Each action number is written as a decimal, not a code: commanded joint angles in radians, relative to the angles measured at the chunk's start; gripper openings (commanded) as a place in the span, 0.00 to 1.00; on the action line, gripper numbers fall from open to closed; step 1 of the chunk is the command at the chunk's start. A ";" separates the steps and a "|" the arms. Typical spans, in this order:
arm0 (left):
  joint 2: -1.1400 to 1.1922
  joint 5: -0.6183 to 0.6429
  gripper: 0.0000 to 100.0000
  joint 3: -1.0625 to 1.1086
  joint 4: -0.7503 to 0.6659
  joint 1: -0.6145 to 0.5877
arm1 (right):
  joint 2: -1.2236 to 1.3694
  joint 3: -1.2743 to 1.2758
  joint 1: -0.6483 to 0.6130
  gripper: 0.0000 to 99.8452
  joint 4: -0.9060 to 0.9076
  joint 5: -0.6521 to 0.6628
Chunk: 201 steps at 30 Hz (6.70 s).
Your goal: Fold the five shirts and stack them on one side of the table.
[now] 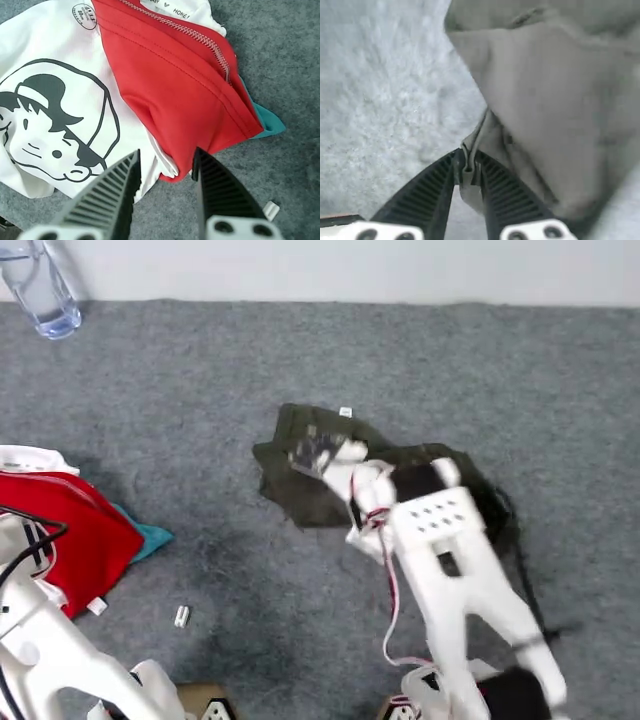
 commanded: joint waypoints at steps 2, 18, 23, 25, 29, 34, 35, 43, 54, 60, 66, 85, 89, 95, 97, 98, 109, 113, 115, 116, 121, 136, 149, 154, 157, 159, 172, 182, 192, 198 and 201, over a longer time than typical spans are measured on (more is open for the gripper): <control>-0.025 -0.009 0.16 -0.010 -0.002 0.012 | -0.094 -0.448 0.005 0.01 0.202 -0.009; -0.025 -0.011 0.16 -0.007 -0.061 0.238 | 0.249 -1.467 0.002 0.01 0.289 0.106; -0.023 -0.012 0.16 -0.004 -0.112 0.341 | 0.286 -1.637 0.005 0.01 0.280 0.176; -0.023 -0.026 0.16 -0.004 -0.121 0.399 | 0.288 -1.672 0.005 0.01 0.249 0.183; -0.023 -0.074 0.16 -0.004 -0.123 0.508 | 0.282 -1.709 0.007 0.01 0.189 0.183; -0.021 -0.166 0.20 0.008 -0.121 0.637 | 0.282 -1.714 0.007 0.01 0.174 0.180; -0.023 -0.166 0.22 0.008 -0.121 0.663 | 0.282 -1.714 0.007 0.01 0.147 0.178; -0.023 -0.107 0.27 0.007 -0.123 0.789 | 0.291 -1.705 0.007 0.01 -0.117 0.178; -0.029 0.089 0.27 -0.116 -0.115 0.833 | 0.291 -1.708 0.007 0.01 -0.444 0.204; -0.160 0.129 0.27 -0.113 -0.114 0.802 | 0.291 -1.651 0.008 0.01 -0.375 0.204; -0.322 0.130 0.27 -0.105 -0.026 0.901 | 0.355 -1.464 0.114 0.01 -0.199 0.198; -0.345 0.259 0.27 0.513 -0.434 1.316 | 0.389 -1.366 0.157 0.01 0.272 0.075; -0.307 0.299 0.27 0.555 -0.506 1.381 | 0.432 -1.366 0.219 0.01 0.286 0.074; 0.023 0.308 0.25 0.387 -0.519 1.389 | 0.479 -1.366 0.274 0.01 0.302 0.035; 0.138 0.308 0.24 0.315 -0.519 1.396 | 0.483 -1.366 0.278 0.01 0.302 0.028; 0.189 0.310 0.24 0.285 -0.519 1.402 | 0.484 -1.366 0.278 0.01 0.302 0.026; 0.523 0.463 0.24 0.058 -0.525 1.496 | 0.489 -1.366 0.280 0.01 0.302 0.025; 0.609 0.505 0.24 0.007 -0.526 1.494 | 0.487 -1.366 0.294 0.01 0.302 0.025; 0.643 0.520 0.24 -0.004 -0.531 1.491 | 0.487 -1.366 0.300 0.01 0.302 0.025; 0.657 0.526 0.24 -0.002 -0.545 1.491 | 0.487 -1.366 0.302 0.01 0.302 0.025; 0.715 0.539 0.22 -0.001 -0.588 1.491 | 0.483 -1.367 0.318 0.01 0.308 0.025; 0.729 0.542 0.14 0.002 -0.641 1.387 | 0.487 -1.367 0.329 0.01 0.302 0.025; 0.732 0.537 0.09 0.002 -0.675 1.442 | 0.487 -1.367 0.325 0.01 0.306 0.025; 0.732 0.468 0.01 0.007 -0.675 1.448 | 0.479 -1.367 0.325 0.01 0.308 0.025; 0.727 0.463 0.01 0.007 -0.666 1.441 | 0.478 -1.370 0.331 0.01 0.309 0.025; 0.718 0.462 0.01 -0.001 -0.628 1.428 | 0.478 -1.372 0.334 0.01 0.309 0.025; 0.394 0.157 0.01 -0.019 -0.318 1.149 | 0.476 -1.373 0.407 0.01 0.361 0.032; 0.374 -0.245 0.02 0.166 -0.222 1.063 | 0.476 -1.366 0.421 0.01 0.366 0.032; 0.313 -0.109 0.26 0.239 -0.261 1.073 | 0.483 -1.366 0.421 0.01 0.364 0.032; 0.107 -0.104 0.26 0.262 -0.189 1.119 | 0.486 -1.366 0.409 0.01 0.363 0.032; 0.041 -0.100 0.26 0.334 -0.206 1.163 | 0.479 -1.366 0.390 0.01 0.363 0.032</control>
